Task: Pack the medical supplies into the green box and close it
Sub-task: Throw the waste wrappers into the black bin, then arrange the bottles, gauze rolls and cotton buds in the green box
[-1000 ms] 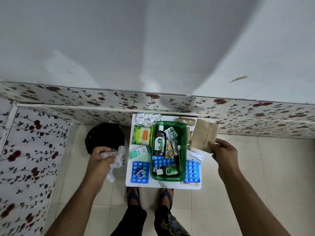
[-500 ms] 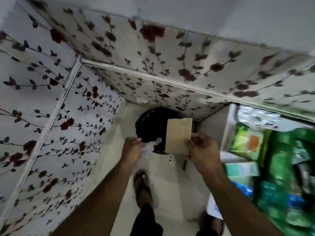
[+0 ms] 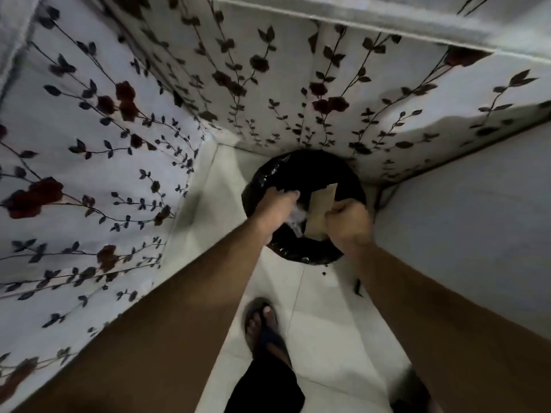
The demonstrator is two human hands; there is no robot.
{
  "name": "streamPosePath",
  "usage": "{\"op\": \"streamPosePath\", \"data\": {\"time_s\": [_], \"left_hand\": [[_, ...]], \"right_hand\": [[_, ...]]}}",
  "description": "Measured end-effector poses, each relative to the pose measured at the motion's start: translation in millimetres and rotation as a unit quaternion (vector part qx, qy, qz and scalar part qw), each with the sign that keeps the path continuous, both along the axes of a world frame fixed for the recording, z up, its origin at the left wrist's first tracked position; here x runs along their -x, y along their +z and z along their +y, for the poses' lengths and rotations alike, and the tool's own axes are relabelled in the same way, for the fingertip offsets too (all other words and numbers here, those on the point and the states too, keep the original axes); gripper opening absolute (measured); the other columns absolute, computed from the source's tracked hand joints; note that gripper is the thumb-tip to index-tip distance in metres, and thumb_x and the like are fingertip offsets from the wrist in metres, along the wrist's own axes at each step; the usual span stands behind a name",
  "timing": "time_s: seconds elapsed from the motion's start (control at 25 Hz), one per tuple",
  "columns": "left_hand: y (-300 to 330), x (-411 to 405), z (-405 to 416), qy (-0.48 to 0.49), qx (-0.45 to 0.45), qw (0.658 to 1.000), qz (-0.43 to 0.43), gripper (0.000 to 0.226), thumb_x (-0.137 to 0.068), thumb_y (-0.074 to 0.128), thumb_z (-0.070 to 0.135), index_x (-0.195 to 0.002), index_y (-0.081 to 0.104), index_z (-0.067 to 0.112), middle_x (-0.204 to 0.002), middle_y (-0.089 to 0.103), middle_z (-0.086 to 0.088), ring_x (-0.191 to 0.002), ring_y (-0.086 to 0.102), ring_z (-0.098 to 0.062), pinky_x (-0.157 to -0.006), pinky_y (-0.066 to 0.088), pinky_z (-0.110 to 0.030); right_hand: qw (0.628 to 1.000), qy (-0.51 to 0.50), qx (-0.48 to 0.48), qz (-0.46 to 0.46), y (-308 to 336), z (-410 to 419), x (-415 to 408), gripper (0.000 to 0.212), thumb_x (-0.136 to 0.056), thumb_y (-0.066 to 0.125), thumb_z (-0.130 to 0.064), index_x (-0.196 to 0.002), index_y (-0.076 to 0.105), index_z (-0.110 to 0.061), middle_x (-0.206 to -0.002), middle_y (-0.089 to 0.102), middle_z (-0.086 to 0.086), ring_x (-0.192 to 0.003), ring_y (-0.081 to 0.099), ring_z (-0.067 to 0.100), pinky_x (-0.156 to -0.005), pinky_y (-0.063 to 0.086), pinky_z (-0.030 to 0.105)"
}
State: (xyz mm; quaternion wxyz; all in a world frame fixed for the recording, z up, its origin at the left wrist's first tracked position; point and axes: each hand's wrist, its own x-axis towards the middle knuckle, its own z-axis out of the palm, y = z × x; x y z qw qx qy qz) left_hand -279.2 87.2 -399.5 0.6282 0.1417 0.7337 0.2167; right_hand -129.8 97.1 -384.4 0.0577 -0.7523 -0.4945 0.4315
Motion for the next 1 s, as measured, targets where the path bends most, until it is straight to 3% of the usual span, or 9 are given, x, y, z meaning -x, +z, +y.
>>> {"op": "streamPosePath", "data": {"time_s": [0.08, 0.16, 0.28, 0.32, 0.44, 0.52, 0.64, 0.8, 1.0], "left_hand": [[1.6, -0.1, 1.7, -0.013, 0.000, 1.000, -0.019, 0.048, -0.085, 0.060, 0.042, -0.127, 0.050, 0.021, -0.119, 0.062, 0.001, -0.112, 0.057, -0.022, -0.078, 0.042, -0.034], [12.3, 0.9, -4.8, 0.017, -0.020, 1.000, -0.017, 0.043, -0.089, 0.058, 0.036, -0.129, 0.047, 0.025, -0.109, 0.058, 0.006, -0.101, 0.055, -0.014, -0.088, 0.041, -0.037], [50.7, 2.3, -23.6, 0.040, -0.046, 0.997, 0.046, 0.013, -0.086, 0.063, 0.033, -0.093, 0.056, 0.025, -0.094, 0.059, 0.006, -0.086, 0.057, -0.011, -0.093, 0.046, -0.036], [67.9, -0.1, -28.7, 0.047, -0.052, 0.996, 0.060, 0.013, -0.082, 0.064, 0.034, -0.086, 0.056, 0.024, -0.096, 0.063, 0.000, -0.089, 0.060, -0.017, -0.092, 0.049, -0.038], [137.9, -20.0, -42.9, 0.072, -0.068, 0.994, 0.054, 0.008, -0.090, 0.058, 0.013, -0.084, 0.061, 0.018, -0.088, 0.062, -0.010, -0.080, 0.060, -0.024, -0.066, 0.048, -0.027], [196.1, -42.1, -50.7, 0.062, -0.086, 0.992, 0.063, 0.015, -0.092, 0.054, 0.006, -0.085, 0.063, 0.015, -0.084, 0.065, -0.009, -0.073, 0.063, -0.020, -0.058, 0.048, -0.019], [266.2, -91.0, -57.8, 0.000, -0.122, 0.989, 0.085, 0.014, -0.095, 0.052, 0.010, -0.092, 0.066, 0.013, -0.090, 0.069, -0.009, -0.077, 0.067, -0.019, -0.065, 0.053, -0.019], [316.5, -172.7, -64.0, -0.101, -0.158, 0.975, 0.119, 0.012, -0.089, 0.062, 0.012, -0.090, 0.066, 0.024, -0.090, 0.071, -0.006, -0.082, 0.069, -0.019, -0.074, 0.054, -0.029], [316.3, -238.8, -67.0, -0.245, -0.204, 0.919, 0.232, 0.032, -0.076, 0.075, 0.016, -0.105, 0.065, 0.027, -0.103, 0.065, 0.003, -0.095, 0.062, -0.012, -0.085, 0.050, -0.030]], "right_hand": [[1.000, 0.019, 0.016, -0.002, -5.4, -2.9, -1.0, 0.021, -0.090, 0.057, -0.017, -0.099, 0.069, -0.002, -0.102, 0.070, 0.019, -0.101, 0.063, 0.038, -0.077, 0.047, 0.033], [0.999, -0.025, 0.028, 0.013, 1.9, -9.5, -6.4, 0.025, -0.089, 0.060, -0.019, -0.110, 0.065, -0.007, -0.110, 0.068, 0.014, -0.103, 0.062, 0.033, -0.078, 0.046, 0.027], [0.998, -0.036, 0.011, 0.055, 46.3, -29.5, -20.8, 0.019, -0.089, 0.060, -0.012, -0.108, 0.062, -0.011, -0.098, 0.065, 0.007, -0.084, 0.058, 0.022, -0.065, 0.044, 0.016], [0.996, -0.041, -0.002, 0.073, 64.0, -34.9, -26.9, 0.016, -0.088, 0.060, -0.011, -0.104, 0.063, -0.013, -0.092, 0.064, 0.003, -0.083, 0.060, 0.022, -0.067, 0.047, 0.018], [0.989, -0.046, -0.054, 0.131, 138.4, -48.7, -49.6, 0.014, -0.085, 0.060, -0.011, -0.088, 0.064, -0.023, -0.081, 0.066, -0.008, -0.085, 0.068, 0.023, -0.083, 0.056, 0.041], [0.987, -0.024, -0.093, 0.131, 203.4, -56.6, -72.5, 0.011, -0.087, 0.059, -0.014, -0.092, 0.066, -0.021, -0.078, 0.067, -0.008, -0.073, 0.067, 0.017, -0.076, 0.056, 0.036], [0.974, -0.017, -0.145, 0.171, 293.1, -67.5, -127.4, 0.014, -0.089, 0.058, -0.019, -0.100, 0.066, -0.022, -0.081, 0.067, -0.011, -0.065, 0.061, 0.006, -0.067, 0.052, 0.027], [0.961, -0.039, -0.184, 0.205, 373.2, -66.0, -237.5, 0.017, -0.093, 0.059, -0.013, -0.102, 0.064, -0.026, -0.085, 0.066, -0.009, -0.071, 0.065, 0.013, -0.059, 0.051, 0.027], [0.957, -0.151, -0.219, 0.115, 373.7, -59.5, -377.2, 0.018, -0.092, 0.059, -0.009, -0.098, 0.066, -0.025, -0.086, 0.069, 0.000, -0.076, 0.069, 0.026, -0.059, 0.052, 0.024]]}}
